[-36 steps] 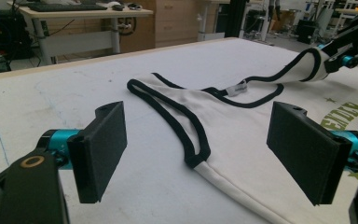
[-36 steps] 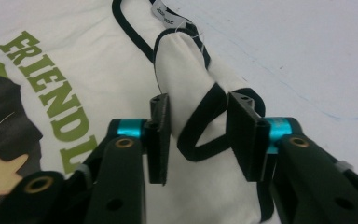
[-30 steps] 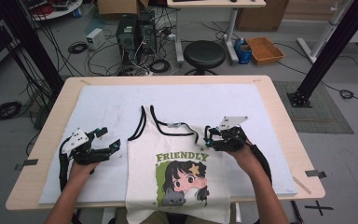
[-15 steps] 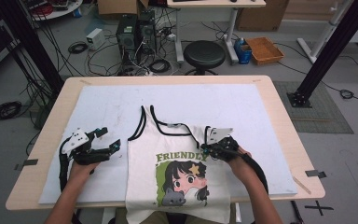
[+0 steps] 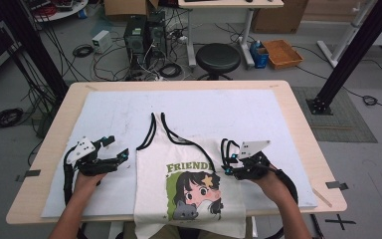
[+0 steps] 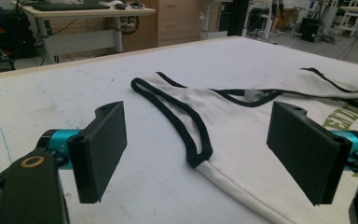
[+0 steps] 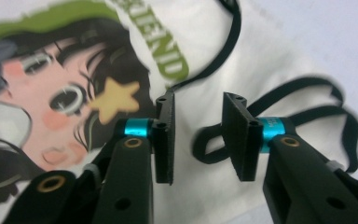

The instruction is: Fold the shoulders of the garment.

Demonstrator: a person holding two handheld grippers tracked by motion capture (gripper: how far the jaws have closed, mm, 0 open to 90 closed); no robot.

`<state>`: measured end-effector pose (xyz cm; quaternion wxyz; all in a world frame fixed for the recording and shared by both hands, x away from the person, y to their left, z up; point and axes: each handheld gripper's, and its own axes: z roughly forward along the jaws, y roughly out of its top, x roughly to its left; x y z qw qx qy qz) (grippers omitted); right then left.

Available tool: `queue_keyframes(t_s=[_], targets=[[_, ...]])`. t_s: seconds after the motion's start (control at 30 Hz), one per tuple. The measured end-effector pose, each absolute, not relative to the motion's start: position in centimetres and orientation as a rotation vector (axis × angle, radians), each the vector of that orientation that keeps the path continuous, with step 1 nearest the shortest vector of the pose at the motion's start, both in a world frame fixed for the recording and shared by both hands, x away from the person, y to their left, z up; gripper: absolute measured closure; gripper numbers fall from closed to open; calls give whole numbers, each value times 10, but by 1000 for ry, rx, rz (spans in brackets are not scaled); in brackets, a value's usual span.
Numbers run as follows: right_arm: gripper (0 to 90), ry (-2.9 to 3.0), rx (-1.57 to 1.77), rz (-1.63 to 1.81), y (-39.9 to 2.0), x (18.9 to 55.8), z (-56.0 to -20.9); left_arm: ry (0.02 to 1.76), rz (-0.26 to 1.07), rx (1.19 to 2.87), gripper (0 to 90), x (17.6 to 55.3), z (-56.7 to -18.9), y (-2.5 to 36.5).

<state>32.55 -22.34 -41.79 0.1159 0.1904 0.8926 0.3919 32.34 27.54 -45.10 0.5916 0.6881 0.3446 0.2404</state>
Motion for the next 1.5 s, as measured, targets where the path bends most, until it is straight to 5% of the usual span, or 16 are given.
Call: queue_keyframes(t_s=[0.1,0.3,0.67,1.0,1.27,1.5], targets=[[793,2603,533,1175,-220,325,-417,811,555,1594,200,324,-451,276],[802,2713,499,967,-196,330,-436,823,542,1608,202,325,-446,275],[436,2367,739,1255,-238,334,-410,845,501,1720,205,375,-387,246],[374,2281,808,1257,-254,336,-410,981,436,1812,206,454,-380,206],[320,2275,847,1243,-261,335,-415,1086,409,1885,209,475,-416,194],[231,2247,872,1253,-264,335,-417,1063,419,1954,306,483,-436,181]])
